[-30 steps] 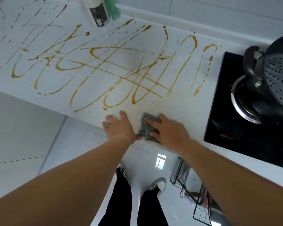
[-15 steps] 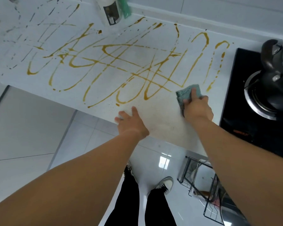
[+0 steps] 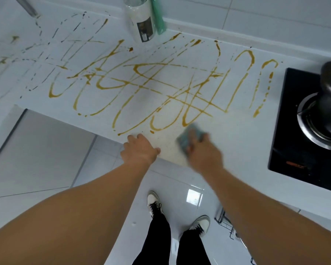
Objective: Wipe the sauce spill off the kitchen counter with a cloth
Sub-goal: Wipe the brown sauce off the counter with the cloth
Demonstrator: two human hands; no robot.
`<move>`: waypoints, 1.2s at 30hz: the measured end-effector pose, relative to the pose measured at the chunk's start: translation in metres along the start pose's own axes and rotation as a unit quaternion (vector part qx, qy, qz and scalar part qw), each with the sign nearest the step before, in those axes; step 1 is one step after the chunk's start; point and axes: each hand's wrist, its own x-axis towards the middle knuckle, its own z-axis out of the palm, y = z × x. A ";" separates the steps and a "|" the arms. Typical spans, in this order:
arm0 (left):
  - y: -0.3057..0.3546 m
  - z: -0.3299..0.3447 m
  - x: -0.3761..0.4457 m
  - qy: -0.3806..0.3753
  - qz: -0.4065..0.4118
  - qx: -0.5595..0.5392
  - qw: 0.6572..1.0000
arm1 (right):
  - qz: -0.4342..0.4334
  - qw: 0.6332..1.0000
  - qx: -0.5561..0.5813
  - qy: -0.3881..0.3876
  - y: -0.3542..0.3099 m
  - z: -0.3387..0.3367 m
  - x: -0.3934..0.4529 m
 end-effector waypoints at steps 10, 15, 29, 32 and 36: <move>-0.012 0.026 0.000 0.005 0.046 0.039 0.998 | 0.110 0.993 0.029 0.037 -0.010 -0.008 0.030; -0.013 0.021 0.001 -0.024 0.041 0.007 0.999 | -0.162 0.979 -0.117 -0.052 -0.001 -0.009 0.044; -0.028 0.001 0.018 -0.166 0.069 -0.007 0.984 | 0.182 0.983 0.019 0.000 -0.025 -0.012 0.086; -0.031 -0.005 0.019 -0.142 0.084 -0.034 0.986 | -0.023 1.000 -0.011 -0.003 -0.075 0.014 0.054; -0.054 -0.018 0.024 -0.011 0.068 -0.154 0.986 | -0.182 0.974 -0.126 -0.053 -0.063 0.009 0.065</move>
